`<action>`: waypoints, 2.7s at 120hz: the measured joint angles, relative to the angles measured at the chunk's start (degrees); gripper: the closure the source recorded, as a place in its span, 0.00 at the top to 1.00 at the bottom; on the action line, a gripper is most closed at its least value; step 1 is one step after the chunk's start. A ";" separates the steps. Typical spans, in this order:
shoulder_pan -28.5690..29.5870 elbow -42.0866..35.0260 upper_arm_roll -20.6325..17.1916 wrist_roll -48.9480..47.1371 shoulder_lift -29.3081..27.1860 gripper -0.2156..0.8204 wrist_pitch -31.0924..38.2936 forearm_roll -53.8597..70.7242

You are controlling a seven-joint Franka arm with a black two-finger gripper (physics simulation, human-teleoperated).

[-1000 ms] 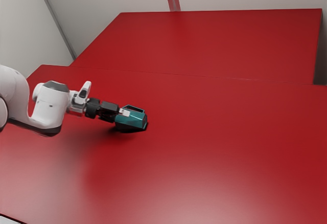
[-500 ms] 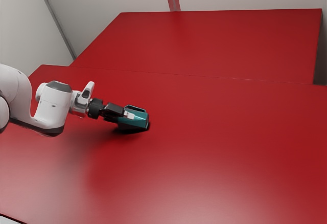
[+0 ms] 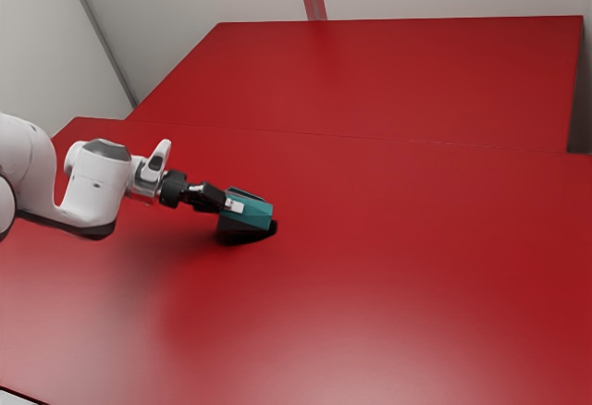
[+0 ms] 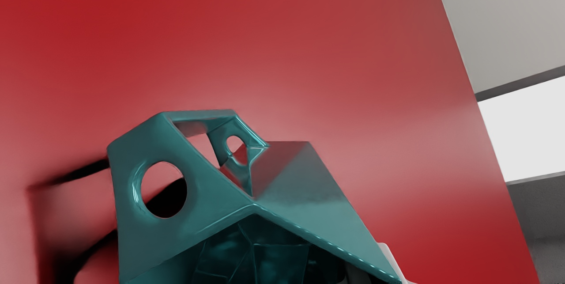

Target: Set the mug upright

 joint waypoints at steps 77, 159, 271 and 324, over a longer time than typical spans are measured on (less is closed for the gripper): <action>-6.85 -0.25 0.59 -6.94 -12.17 0.04 1.96 22.52; -17.52 -6.81 1.79 -31.02 -26.56 0.03 4.76 57.42; -20.47 -19.63 1.20 -54.93 -27.00 0.03 22.06 67.91; -20.85 -19.54 1.19 -59.40 -23.61 0.03 21.41 68.21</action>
